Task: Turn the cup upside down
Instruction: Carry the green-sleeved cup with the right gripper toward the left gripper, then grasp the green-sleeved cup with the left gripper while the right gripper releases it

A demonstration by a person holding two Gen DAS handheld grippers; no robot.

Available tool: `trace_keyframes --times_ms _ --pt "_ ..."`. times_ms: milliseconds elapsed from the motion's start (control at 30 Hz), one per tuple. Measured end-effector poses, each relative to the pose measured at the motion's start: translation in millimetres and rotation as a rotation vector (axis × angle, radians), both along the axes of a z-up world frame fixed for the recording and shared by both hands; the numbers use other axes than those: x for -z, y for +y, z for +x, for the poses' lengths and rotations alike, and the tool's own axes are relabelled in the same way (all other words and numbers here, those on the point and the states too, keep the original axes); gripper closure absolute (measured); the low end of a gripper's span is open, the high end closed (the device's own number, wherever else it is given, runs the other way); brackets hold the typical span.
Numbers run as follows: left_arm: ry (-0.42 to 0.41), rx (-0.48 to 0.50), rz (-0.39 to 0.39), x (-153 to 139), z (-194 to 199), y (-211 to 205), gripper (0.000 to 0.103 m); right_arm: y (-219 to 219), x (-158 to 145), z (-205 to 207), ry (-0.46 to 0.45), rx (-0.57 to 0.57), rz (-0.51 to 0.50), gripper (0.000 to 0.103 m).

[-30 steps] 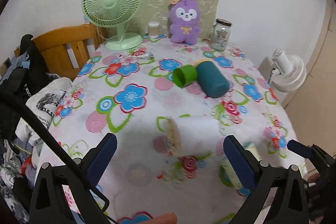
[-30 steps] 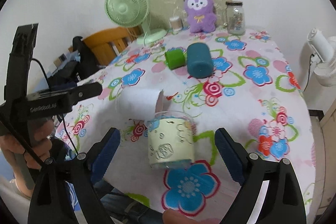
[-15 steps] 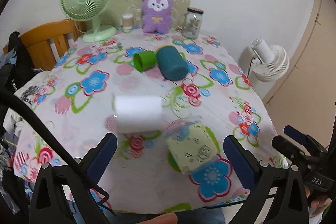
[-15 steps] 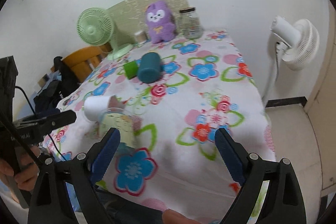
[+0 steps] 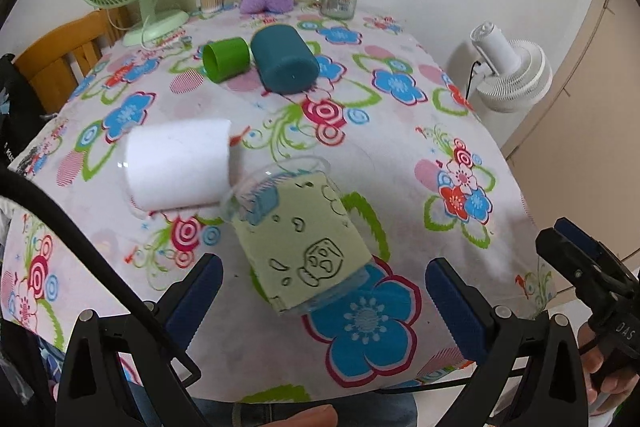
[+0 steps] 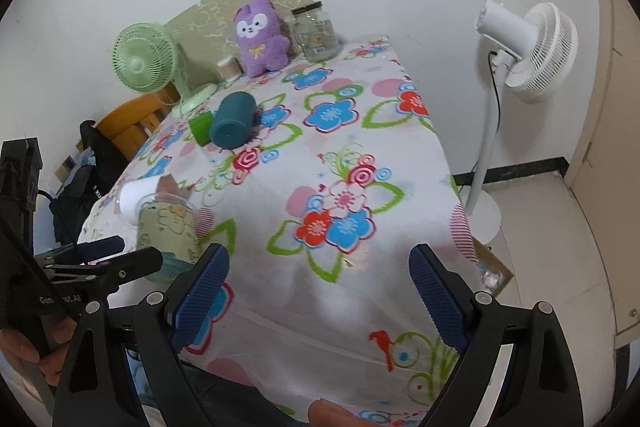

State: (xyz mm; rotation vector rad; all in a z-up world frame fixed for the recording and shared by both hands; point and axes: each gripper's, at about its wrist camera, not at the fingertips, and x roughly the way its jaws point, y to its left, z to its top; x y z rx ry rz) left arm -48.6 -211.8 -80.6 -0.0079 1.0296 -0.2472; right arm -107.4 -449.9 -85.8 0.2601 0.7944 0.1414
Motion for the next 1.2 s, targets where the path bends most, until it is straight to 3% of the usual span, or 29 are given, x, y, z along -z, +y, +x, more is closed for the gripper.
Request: trace_keyframes --times_ms 600,800,1067,1200 --pt "0.082 -0.089 -0.033 27.0 20.3 7.9 0.004 -1.1 14.8 10.5 0.045 -0.011 -0.013 0.010" --pt "0.085 -0.106 -0.037 30.2 22.2 12.3 0.011 1.6 17.6 13.1 0.059 -0.011 -0.017 0.010" --pt "0.102 -0.113 -0.021 38.8 27.6 16.1 0.036 8.3 20.8 14.8 0.068 -0.020 -0.020 0.010" --pt "0.083 -0.114 -0.019 36.2 26.9 17.5 0.037 11.1 21.9 15.2 0.070 -0.026 -0.024 0.010"
